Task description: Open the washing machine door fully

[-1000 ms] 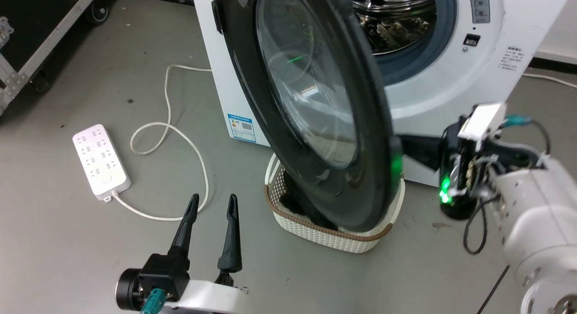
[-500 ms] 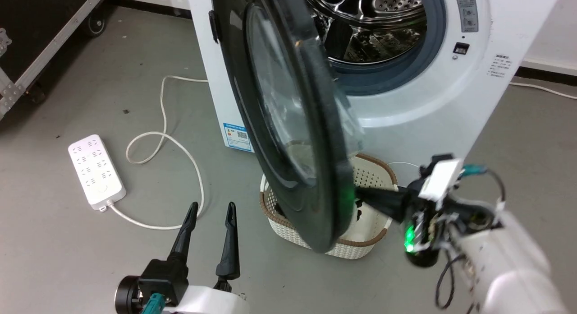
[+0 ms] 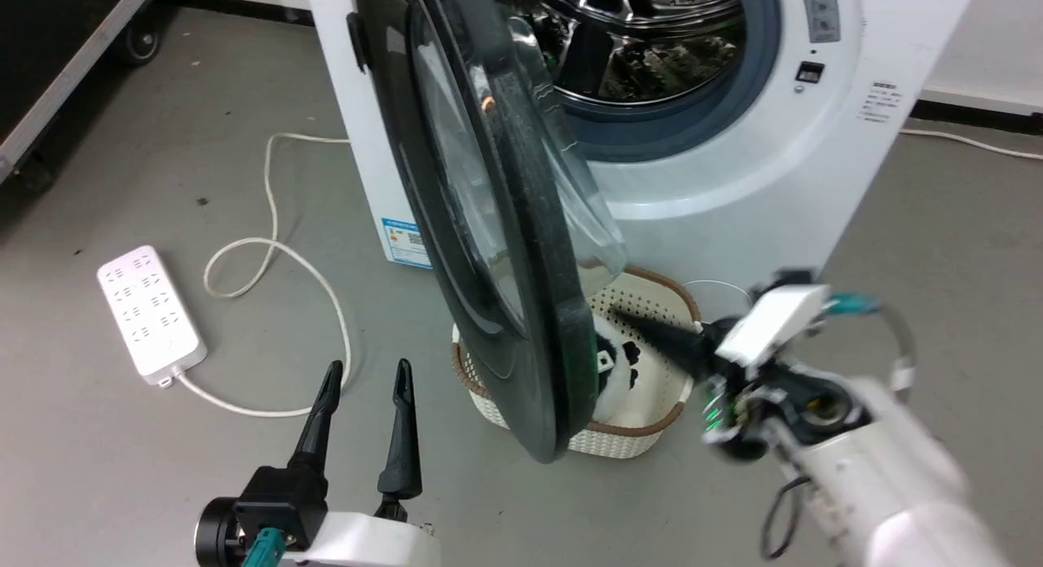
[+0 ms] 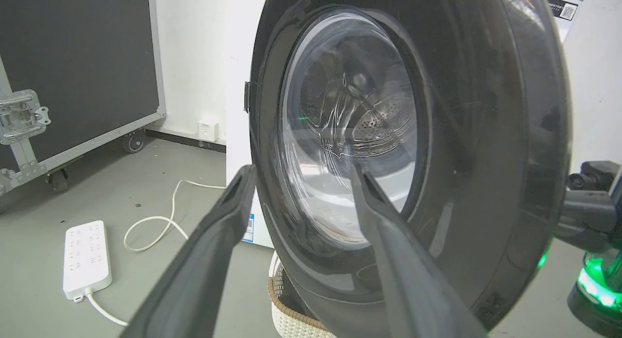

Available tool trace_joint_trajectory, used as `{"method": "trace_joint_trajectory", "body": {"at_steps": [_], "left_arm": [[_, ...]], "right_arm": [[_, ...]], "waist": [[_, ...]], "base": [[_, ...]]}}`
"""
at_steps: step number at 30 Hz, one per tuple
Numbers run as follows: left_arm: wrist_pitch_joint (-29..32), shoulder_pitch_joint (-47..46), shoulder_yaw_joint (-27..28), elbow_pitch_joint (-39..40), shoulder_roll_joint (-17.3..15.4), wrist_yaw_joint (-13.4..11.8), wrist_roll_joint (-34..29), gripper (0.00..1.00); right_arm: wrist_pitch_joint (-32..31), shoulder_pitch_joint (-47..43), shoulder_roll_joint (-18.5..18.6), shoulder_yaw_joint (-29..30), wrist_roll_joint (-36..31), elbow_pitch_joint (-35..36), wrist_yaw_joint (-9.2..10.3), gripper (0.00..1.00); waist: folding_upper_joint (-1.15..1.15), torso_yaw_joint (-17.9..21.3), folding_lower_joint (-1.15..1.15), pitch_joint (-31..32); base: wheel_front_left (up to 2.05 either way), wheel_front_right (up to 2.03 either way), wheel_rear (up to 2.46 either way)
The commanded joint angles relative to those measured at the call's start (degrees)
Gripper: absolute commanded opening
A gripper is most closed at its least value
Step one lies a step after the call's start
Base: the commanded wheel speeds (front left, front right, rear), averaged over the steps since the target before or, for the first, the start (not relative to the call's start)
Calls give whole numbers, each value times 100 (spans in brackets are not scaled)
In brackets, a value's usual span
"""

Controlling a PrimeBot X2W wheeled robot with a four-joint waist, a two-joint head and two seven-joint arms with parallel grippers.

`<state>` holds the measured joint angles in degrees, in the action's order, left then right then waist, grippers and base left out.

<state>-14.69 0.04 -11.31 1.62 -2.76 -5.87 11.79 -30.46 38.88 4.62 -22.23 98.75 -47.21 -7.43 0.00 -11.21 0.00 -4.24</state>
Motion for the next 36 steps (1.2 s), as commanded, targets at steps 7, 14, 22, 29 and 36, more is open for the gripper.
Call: {"method": "trace_joint_trajectory", "body": {"at_steps": [7,14,22,29,36], "left_arm": [[-30,17,117,-48,-11,66,160,100],[-30,97,300,-105,-11,182,249,100],[-30,170,480,-237,-11,451,187,100],[-30,158,416,-421,-11,550,-74,100],[-30,127,356,-598,-11,595,-363,100]], "right_arm": [[2064,-392,1122,-103,-1629,1614,-6,100],[4118,-1217,2011,-174,-4214,2791,-6,100],[4513,-3025,886,1848,-7925,4007,-6,100],[4403,-4049,8,2440,-9180,4535,-6,100],[4359,-4348,-165,2565,-9542,4472,-6,100]], "waist": [[0,261,0,146],[0,552,0,325],[0,828,0,324],[0,893,0,251],[0,919,0,248]], "base": [[0,0,0],[0,0,0],[0,0,0],[0,0,0],[0,0,0]]}}
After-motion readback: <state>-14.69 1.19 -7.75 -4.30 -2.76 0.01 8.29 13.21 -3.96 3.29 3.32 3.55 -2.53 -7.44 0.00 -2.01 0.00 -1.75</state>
